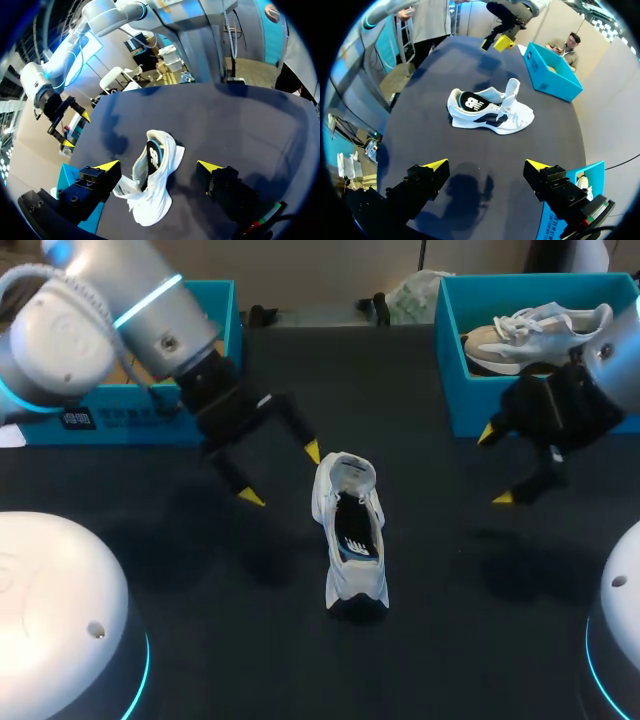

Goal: Take the shoe out of the shoebox, open the shoe tongue, remove and reinsert the insole, then place the shoe into the shoebox

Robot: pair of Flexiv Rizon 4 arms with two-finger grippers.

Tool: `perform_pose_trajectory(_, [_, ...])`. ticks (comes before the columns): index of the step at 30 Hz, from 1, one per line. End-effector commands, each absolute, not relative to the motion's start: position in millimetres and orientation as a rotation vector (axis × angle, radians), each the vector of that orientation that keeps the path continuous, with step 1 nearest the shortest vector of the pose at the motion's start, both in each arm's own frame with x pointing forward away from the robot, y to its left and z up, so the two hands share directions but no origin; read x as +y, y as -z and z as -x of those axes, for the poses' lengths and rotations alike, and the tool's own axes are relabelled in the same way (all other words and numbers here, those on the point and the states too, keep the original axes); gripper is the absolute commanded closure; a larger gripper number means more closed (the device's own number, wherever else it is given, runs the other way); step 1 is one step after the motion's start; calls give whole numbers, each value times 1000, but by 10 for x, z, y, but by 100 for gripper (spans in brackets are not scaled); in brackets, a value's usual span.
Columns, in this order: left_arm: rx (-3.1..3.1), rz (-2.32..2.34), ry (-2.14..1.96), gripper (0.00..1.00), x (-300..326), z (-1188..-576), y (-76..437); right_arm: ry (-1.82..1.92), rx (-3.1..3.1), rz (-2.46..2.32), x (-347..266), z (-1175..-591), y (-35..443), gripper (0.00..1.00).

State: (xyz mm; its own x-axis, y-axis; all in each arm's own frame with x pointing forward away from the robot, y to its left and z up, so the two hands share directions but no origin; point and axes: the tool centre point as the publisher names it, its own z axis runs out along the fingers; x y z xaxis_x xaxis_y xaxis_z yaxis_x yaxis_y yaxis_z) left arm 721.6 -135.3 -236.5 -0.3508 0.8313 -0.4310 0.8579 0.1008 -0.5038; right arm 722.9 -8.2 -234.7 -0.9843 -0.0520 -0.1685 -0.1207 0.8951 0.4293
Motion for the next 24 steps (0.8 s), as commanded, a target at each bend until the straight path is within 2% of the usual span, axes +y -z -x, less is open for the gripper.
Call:
perform_pose_trajectory(1, [2393, -1958, 970, 11, -1521, -7360, 2320, -670, 2905, 132, -94, -7191, 2328, 0])
perform_pose_trajectory(2, [2379, -1993, 938, 44, -1546, -7385, 2318, -670, 2905, 132, -94, -7191, 2328, 0])
perform_pose_trajectory(4, [2383, -2016, 894, 73, -1603, -7454, 2309, -670, 2905, 132, -94, -7191, 2328, 0])
perform_pose_trajectory(5, [2372, -2050, 875, 100, -1624, -7478, 2301, -670, 2905, 132, -94, -7191, 2328, 0])
perform_pose_trajectory(16, [2164, -2419, 587, 100, -1890, -7540, 2122, -670, 2905, 132, -94, -7191, 2328, 0])
perform_pose_trajectory(24, [2157, -2437, 576, 100, -1922, -7518, 2121, -670, 2905, 132, -94, -7191, 2328, 0])
